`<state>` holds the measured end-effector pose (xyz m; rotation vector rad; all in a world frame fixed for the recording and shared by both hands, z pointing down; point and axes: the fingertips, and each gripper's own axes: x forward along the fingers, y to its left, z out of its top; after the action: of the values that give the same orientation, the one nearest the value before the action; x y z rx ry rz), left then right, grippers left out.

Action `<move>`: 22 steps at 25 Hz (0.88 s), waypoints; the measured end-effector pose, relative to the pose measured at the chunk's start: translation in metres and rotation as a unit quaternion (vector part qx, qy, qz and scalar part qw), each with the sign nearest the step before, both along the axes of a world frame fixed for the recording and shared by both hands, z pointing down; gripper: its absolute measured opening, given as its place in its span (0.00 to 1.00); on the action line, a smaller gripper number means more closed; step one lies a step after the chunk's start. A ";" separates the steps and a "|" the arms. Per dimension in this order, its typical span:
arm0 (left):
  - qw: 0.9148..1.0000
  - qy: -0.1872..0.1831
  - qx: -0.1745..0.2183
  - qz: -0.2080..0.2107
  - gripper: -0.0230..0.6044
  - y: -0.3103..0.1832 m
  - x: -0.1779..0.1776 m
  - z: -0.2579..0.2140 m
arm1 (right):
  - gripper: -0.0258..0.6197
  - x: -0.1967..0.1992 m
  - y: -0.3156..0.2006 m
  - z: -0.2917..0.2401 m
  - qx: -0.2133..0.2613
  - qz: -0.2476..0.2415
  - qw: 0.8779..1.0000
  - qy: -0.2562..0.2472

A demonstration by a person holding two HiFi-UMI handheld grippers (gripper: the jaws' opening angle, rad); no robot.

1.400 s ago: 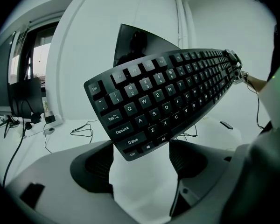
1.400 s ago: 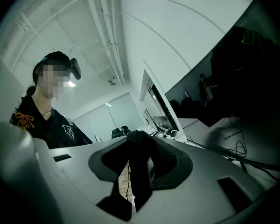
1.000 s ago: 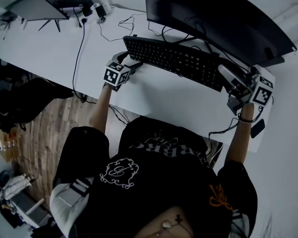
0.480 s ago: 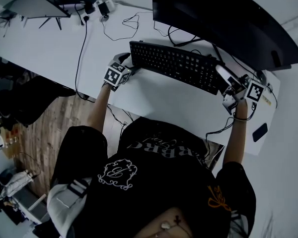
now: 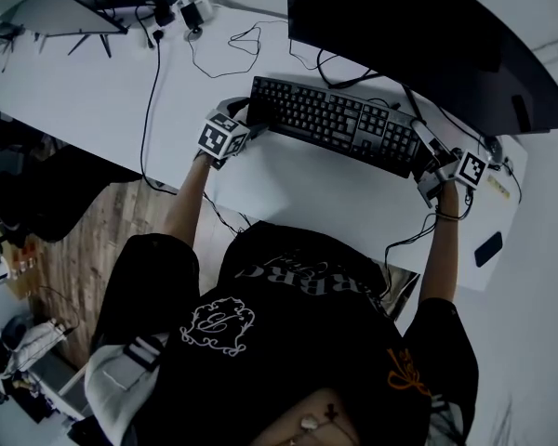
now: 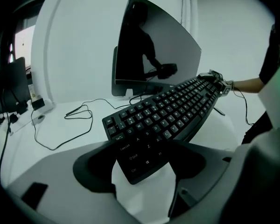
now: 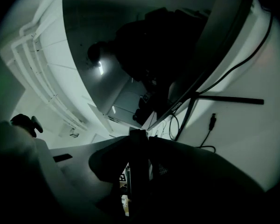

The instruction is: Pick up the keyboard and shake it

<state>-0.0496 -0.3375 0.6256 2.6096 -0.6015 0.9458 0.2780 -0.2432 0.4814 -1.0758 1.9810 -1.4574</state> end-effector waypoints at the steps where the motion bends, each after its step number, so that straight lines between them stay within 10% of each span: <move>1: 1.000 0.003 -0.005 -0.003 0.60 0.000 0.000 0.001 | 0.23 0.004 -0.001 0.008 -0.012 0.009 1.000 0.003; 22: 0.998 -0.037 -0.027 0.039 0.60 0.022 -0.007 0.023 | 0.32 0.044 0.008 0.140 -0.151 0.101 0.972 0.151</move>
<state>-0.0568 -0.3151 0.6486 2.5757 -0.4872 1.0723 0.3220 -0.2348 0.6212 -1.6668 1.8074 -1.5933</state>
